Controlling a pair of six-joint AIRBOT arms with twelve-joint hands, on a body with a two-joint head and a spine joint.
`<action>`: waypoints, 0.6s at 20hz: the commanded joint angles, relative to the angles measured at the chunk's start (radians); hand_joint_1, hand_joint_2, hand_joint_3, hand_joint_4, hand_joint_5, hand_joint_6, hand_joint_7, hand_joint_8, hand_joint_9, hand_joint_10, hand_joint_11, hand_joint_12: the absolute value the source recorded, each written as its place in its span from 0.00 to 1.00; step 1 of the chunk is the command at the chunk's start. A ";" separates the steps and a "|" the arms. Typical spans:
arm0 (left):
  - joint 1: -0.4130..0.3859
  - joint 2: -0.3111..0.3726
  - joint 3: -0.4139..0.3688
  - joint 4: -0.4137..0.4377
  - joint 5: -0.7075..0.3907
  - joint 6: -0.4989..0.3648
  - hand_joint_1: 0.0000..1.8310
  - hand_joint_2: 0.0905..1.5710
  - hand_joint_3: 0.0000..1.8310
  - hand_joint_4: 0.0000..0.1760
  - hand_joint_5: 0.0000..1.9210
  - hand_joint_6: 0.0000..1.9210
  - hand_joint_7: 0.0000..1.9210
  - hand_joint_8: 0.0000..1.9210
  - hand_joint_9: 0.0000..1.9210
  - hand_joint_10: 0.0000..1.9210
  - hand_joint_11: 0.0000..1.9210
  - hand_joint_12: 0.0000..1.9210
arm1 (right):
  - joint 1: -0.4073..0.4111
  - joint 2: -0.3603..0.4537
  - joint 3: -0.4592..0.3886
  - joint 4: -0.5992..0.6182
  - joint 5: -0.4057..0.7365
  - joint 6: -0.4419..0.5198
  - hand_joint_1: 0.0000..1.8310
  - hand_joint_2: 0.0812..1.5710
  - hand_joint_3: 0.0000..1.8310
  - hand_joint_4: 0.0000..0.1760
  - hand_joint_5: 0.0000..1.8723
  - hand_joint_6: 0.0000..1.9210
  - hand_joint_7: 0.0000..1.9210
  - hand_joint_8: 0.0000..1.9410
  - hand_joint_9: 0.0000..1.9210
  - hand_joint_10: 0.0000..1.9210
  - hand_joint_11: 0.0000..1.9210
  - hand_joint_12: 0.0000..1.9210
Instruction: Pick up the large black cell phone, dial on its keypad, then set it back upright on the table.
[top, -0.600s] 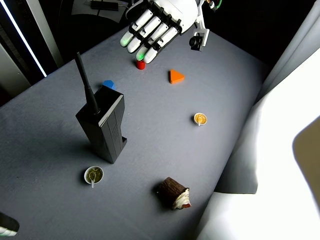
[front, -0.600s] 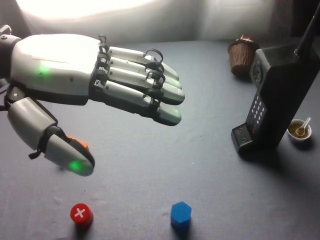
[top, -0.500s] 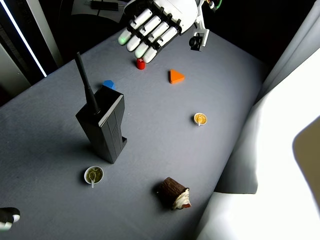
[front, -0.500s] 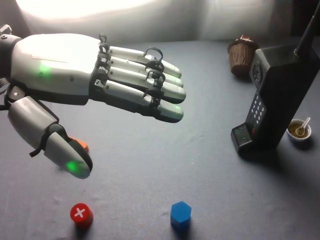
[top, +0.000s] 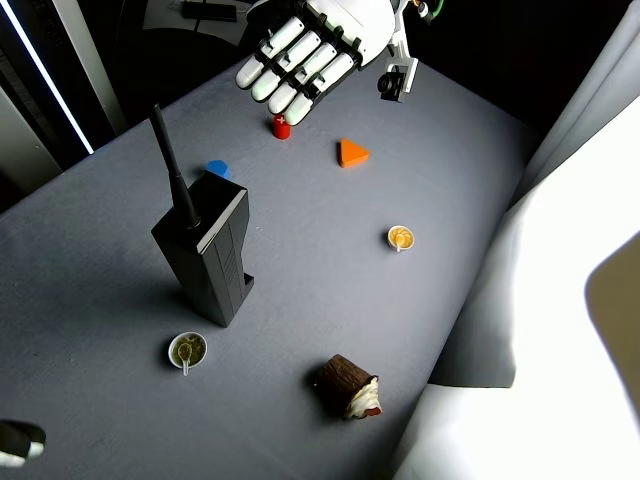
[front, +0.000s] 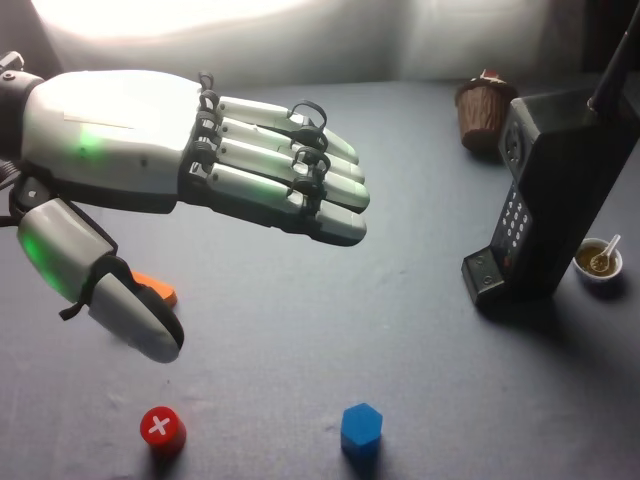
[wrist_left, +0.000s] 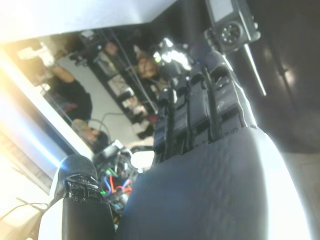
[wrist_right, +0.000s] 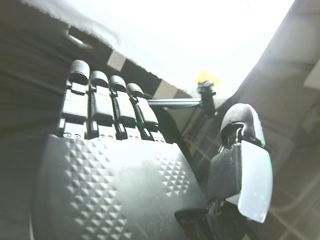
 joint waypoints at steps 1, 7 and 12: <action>-0.026 0.000 -0.005 -0.099 -0.066 -0.005 0.07 0.66 0.00 0.15 0.08 0.00 0.07 0.00 0.08 0.00 0.00 0.21 | 0.007 -0.005 0.012 -0.006 0.129 0.012 0.13 0.57 0.00 0.00 0.00 0.00 0.00 0.00 0.02 0.00 0.00 0.10; -0.025 -0.016 -0.005 -0.068 -0.063 -0.009 0.06 0.66 0.00 0.12 0.06 0.00 0.06 0.00 0.07 0.00 0.00 0.17 | 0.070 -0.093 0.096 -0.119 0.091 0.047 0.19 0.56 0.00 0.00 0.00 0.00 0.02 0.00 0.03 0.00 0.00 0.13; -0.019 -0.021 -0.004 -0.075 -0.038 0.002 0.06 0.66 0.00 0.14 0.05 0.00 0.05 0.00 0.06 0.00 0.00 0.15 | 0.106 -0.146 0.143 -0.219 0.058 0.062 0.26 0.56 0.00 0.00 0.00 0.00 0.00 0.00 0.01 0.00 0.00 0.09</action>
